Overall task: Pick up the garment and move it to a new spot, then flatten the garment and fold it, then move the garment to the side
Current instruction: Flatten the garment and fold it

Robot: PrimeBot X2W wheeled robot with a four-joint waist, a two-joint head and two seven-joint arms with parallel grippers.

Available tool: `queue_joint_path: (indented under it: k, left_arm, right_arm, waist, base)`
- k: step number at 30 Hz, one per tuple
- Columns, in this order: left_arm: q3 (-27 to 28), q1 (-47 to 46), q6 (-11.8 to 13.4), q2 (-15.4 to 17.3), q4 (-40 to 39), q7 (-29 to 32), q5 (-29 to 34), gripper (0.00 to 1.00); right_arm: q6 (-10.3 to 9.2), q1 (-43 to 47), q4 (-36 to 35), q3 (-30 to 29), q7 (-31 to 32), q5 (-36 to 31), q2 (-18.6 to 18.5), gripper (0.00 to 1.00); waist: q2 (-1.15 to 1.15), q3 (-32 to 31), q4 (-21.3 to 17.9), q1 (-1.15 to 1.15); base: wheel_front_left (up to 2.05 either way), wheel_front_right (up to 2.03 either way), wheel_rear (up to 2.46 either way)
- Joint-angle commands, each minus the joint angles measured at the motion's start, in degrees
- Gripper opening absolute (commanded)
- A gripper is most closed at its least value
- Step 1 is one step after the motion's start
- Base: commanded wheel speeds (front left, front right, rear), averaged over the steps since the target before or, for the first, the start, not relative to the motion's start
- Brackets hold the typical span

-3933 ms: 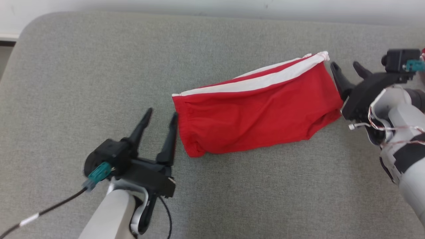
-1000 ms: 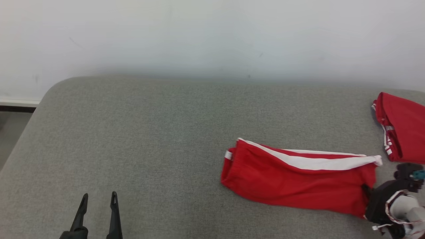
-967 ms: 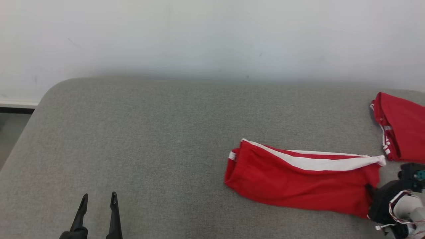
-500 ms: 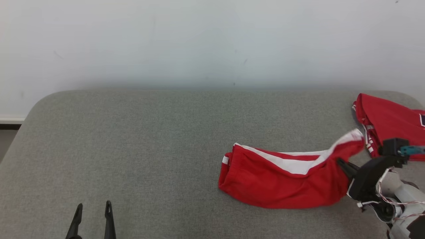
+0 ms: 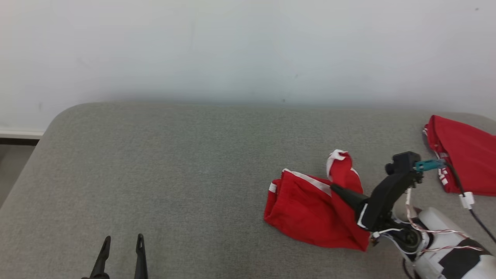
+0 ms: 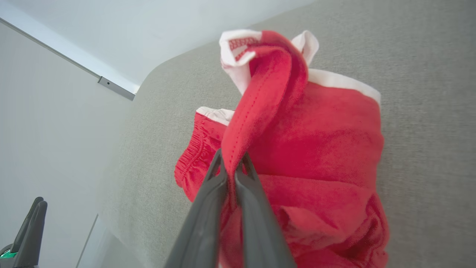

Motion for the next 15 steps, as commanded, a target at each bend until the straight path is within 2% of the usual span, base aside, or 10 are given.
queue_joint_path:
  k: [1, 8, 15]
  left_arm:
    - [-0.4, -0.9, -0.2, -0.2, 0.3, -0.2, 0.0, 1.00]
    - [-2.9, -2.6, -0.3, -0.7, 1.3, -0.2, -0.4, 1.00]
    - [-4.0, -4.6, -0.8, -0.8, 2.7, -0.2, -0.9, 1.00]
  right_arm:
    - [0.01, -0.7, 0.5, 0.0, 0.6, 0.1, 2.1, 0.00]
    - [0.01, -3.8, 6.4, -0.1, 0.8, -3.5, 9.7, 0.00]
    - [0.01, -6.0, 15.1, 0.4, -1.1, -8.6, 14.1, 0.00]
  waist:
    - [0.00, 0.4, 1.8, 0.00]
    - [0.00, 2.0, 5.3, 0.00]
    - [0.00, 3.1, 7.8, 0.00]
  base:
    - [0.00, 0.00, 0.00]
    - [0.00, 0.00, 0.00]
    - [0.00, 0.00, 0.00]
